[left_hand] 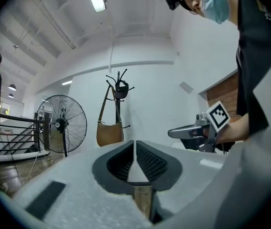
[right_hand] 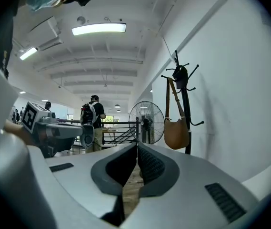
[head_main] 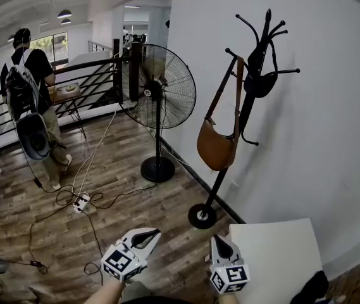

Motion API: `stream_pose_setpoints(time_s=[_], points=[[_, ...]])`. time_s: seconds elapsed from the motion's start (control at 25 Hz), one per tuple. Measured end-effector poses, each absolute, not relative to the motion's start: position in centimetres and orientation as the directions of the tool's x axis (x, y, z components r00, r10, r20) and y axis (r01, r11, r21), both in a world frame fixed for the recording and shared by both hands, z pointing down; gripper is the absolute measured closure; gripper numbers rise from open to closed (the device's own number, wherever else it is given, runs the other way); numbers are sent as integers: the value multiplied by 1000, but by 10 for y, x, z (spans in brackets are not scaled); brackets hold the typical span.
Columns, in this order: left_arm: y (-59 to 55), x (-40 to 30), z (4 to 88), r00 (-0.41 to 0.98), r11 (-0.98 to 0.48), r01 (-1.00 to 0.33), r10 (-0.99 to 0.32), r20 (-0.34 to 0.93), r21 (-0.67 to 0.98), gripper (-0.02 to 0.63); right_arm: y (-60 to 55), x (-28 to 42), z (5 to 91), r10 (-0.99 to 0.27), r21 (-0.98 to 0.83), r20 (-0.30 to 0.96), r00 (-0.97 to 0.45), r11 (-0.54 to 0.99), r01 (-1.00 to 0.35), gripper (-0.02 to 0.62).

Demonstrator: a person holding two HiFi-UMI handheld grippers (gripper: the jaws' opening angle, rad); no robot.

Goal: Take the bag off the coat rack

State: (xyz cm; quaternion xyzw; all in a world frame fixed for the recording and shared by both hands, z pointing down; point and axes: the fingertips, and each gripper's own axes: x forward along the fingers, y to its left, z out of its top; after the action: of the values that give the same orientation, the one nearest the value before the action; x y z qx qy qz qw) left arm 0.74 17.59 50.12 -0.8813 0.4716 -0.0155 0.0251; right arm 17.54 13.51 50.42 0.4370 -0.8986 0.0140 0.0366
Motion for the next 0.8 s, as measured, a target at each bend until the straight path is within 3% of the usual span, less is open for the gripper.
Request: stream_pose_setpoints(time_s=[0.04,0.08,0.12,0.36,0.8], points=[[173,7,502,558,-558,-828,-830,7,-53,544,131,174,504,-787,9,72,-613,615,-788,588],[169,7,503,562,-562,-826,-827,10,-43,433,127,172,503,-790,10,68,-610,612,-791,552],[165,5,503,566,-566,-823,-824,10,-37,400,123,170,503,-793,8,65,-606,608,-794,524],[127,-15,505,598,-597,-800,-802,-1,-56,379,91,144,498,-804,-1,61,-591,592,-806,388],[40,-82,499,678,-678,-734,-735,33,-41,360,18,94,494,-893,3,70,-445,447,-895,390]])
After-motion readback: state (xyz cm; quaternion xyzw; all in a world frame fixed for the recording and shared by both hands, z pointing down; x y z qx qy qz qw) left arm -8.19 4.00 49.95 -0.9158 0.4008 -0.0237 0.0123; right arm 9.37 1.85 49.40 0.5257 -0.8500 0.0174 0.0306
